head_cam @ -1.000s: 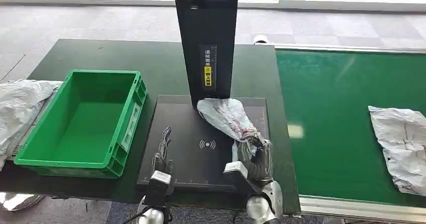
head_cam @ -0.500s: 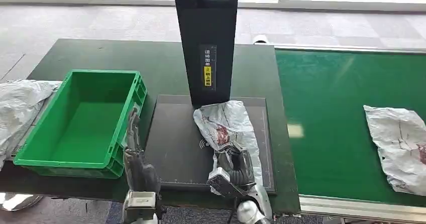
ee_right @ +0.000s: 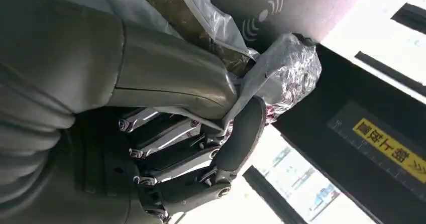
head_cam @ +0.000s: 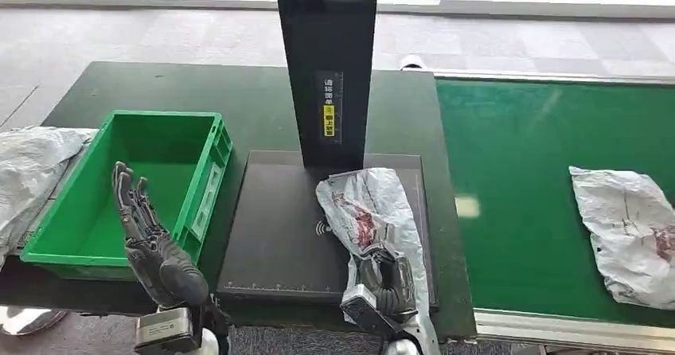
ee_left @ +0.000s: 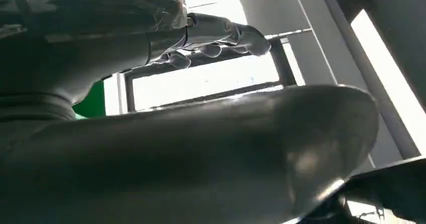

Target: Moved the parcel from conveyor to table for the left to box.

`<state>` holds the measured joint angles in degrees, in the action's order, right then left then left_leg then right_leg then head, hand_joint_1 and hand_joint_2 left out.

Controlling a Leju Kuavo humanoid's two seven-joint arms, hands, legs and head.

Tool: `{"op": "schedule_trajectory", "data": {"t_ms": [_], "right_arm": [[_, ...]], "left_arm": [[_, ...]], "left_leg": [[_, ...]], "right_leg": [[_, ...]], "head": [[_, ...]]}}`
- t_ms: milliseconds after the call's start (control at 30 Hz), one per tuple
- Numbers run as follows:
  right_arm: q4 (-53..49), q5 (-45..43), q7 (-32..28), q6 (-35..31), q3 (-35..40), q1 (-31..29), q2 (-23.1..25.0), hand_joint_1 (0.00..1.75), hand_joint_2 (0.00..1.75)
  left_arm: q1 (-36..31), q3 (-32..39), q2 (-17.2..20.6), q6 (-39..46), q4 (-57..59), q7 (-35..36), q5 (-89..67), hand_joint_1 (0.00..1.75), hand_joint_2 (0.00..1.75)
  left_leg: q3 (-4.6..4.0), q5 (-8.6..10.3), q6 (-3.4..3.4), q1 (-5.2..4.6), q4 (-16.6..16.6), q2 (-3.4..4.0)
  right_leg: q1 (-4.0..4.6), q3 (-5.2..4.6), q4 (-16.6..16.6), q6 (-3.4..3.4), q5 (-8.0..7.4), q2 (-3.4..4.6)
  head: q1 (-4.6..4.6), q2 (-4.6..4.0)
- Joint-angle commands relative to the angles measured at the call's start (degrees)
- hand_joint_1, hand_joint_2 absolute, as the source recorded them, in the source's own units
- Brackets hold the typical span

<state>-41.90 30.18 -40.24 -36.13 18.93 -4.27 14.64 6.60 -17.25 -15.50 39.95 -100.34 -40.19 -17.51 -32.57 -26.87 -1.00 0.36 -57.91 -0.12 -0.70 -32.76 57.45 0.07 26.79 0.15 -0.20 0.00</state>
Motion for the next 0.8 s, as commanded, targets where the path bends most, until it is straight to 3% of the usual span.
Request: {"op": "schedule_trajectory", "data": {"t_ms": [33, 333, 800], "right_arm": [[-5.8, 0.2, 0.2, -0.3, 0.0, 4.2, -2.6, 1.75, 1.75], [-5.7, 2.2, 0.6, 3.3, 0.7, 1.5, -1.2, 1.75, 1.75], [-4.7, 2.3, 0.5, 3.1, -0.4, 0.7, -1.3, 1.75, 1.75]], "left_arm": [[-3.3, -1.6, -4.5, 0.0, 5.4, 0.2, 0.6, 0.00, 0.00], [-0.3, 0.2, -4.5, 0.0, 1.9, 0.2, -0.5, 0.00, 0.00], [0.4, 0.4, -4.5, 0.0, 1.7, 0.2, -1.0, 0.00, 0.00]], "left_leg": [[-0.03, 0.06, 0.05, 0.02, 0.0, -0.23], [-0.07, 0.01, 0.03, 0.03, 0.0, -0.01], [-0.05, 0.02, 0.04, 0.05, 0.0, -0.01]], "right_leg": [[0.03, 0.09, -0.1, 0.02, -0.01, -0.27], [0.05, -0.03, 0.0, 0.01, -0.03, -0.02], [0.08, 0.04, -0.1, 0.00, -0.06, -0.02]], "head": [[0.00, 0.00], [0.00, 0.00], [0.00, 0.00]]}}
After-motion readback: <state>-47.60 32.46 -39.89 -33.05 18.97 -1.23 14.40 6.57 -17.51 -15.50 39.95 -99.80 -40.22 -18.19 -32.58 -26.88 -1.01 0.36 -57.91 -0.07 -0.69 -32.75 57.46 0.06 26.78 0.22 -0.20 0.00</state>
